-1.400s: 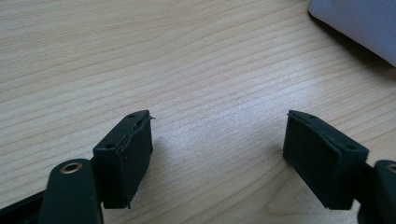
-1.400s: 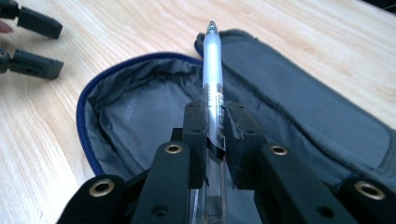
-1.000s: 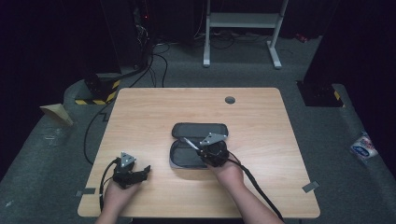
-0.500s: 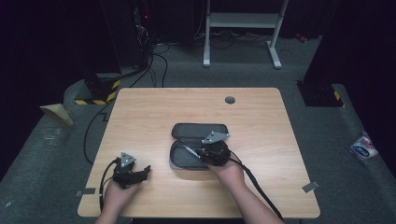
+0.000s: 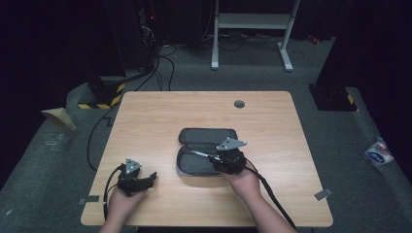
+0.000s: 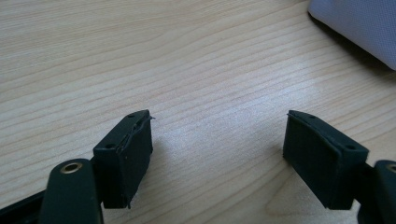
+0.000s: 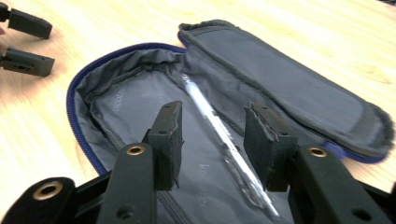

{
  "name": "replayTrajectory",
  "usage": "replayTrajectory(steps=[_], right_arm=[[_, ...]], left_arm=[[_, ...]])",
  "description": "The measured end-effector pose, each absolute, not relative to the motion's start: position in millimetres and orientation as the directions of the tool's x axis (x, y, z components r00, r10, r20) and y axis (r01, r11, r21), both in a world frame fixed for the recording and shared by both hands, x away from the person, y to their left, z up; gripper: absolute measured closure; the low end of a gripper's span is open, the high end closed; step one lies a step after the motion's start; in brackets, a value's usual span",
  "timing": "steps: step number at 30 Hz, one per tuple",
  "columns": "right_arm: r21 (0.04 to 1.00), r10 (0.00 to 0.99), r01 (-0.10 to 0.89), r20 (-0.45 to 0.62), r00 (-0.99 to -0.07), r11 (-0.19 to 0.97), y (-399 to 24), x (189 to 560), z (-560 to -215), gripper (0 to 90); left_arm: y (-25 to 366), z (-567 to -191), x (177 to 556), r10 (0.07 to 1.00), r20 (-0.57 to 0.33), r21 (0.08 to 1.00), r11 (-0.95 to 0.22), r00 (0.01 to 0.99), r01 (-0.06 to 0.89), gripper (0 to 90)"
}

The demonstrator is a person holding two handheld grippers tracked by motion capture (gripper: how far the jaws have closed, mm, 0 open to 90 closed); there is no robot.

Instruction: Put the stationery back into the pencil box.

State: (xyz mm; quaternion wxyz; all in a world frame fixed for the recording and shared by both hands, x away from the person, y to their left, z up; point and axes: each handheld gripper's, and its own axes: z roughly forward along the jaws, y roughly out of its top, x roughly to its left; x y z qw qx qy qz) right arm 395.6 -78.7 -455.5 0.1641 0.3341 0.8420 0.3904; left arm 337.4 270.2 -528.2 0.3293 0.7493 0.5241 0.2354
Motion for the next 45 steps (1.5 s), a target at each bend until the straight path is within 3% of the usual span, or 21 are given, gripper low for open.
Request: replayTrajectory(steps=[18, 29, 41, 45], right_arm=[[0.811, 0.806, 0.442, -0.061, -0.588, 0.384, -144, 394, -469, 37.1], [0.761, 0.878, 0.551, -0.05, -0.477, 0.342, -206, 387, -506, 34.8], [0.732, 0.92, 0.609, -0.063, -0.386, 0.305, -252, 363, -523, 30.3], [0.725, 0.93, 0.643, 0.006, -0.366, 0.248, -259, 360, -523, 27.0]], left_arm=[[270, -528, 337, 0.94, 0.009, 0.739, -0.235, 0.34, 0.631, 24.1], [270, -528, 337, 0.941, 0.01, 0.74, -0.235, 0.339, 0.63, 24.2], [270, -528, 337, 0.943, 0.005, 0.742, -0.227, 0.333, 0.631, 24.3], [270, -528, 337, 0.943, 0.012, 0.744, -0.231, 0.334, 0.627, 24.4]])
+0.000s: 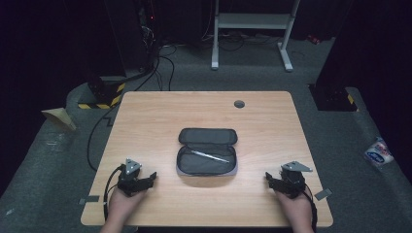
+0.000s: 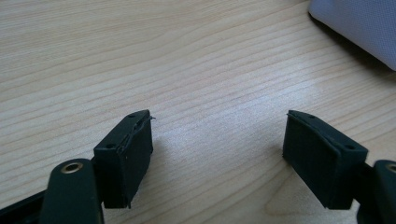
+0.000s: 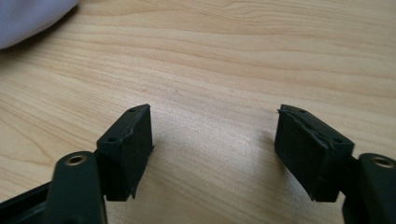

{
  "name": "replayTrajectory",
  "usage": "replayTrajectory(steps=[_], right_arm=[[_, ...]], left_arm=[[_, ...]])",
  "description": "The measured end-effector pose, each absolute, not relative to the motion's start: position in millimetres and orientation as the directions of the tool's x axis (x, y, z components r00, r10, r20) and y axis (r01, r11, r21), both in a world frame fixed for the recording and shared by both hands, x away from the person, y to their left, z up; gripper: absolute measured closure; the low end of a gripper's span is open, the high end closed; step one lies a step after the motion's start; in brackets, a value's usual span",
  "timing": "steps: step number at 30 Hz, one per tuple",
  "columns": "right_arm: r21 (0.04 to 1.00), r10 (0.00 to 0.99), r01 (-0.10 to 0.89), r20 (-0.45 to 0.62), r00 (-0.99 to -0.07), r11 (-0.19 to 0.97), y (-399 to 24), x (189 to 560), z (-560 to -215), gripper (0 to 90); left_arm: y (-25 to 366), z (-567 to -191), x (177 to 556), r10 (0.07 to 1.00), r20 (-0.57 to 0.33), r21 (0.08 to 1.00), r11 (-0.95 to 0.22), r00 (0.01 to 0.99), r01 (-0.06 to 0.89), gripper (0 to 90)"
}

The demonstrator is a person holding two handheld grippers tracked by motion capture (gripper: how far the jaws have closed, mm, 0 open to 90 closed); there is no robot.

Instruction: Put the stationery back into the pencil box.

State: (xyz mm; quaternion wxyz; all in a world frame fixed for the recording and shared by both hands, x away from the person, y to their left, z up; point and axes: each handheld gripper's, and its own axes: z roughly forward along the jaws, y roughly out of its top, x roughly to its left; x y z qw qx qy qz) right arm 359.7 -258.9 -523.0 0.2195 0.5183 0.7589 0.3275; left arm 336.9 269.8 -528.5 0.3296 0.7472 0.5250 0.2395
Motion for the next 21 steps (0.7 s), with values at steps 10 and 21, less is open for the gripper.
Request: replayTrajectory(steps=[10, 21], right_arm=[[0.72, 0.944, 0.651, -0.018, -0.329, 0.241, -254.4, 355.4, -523.6, 21.6], [0.718, 0.947, 0.656, -0.012, -0.322, 0.232, -255.2, 356.0, -523.8, 21.8]], left_arm=[[268.6, -528.8, 334.8, 0.945, 0.003, 0.746, -0.221, 0.328, 0.629, 25.0], [269.0, -528.8, 336.0, 0.942, 0.007, 0.746, -0.229, 0.337, 0.625, 24.9]])
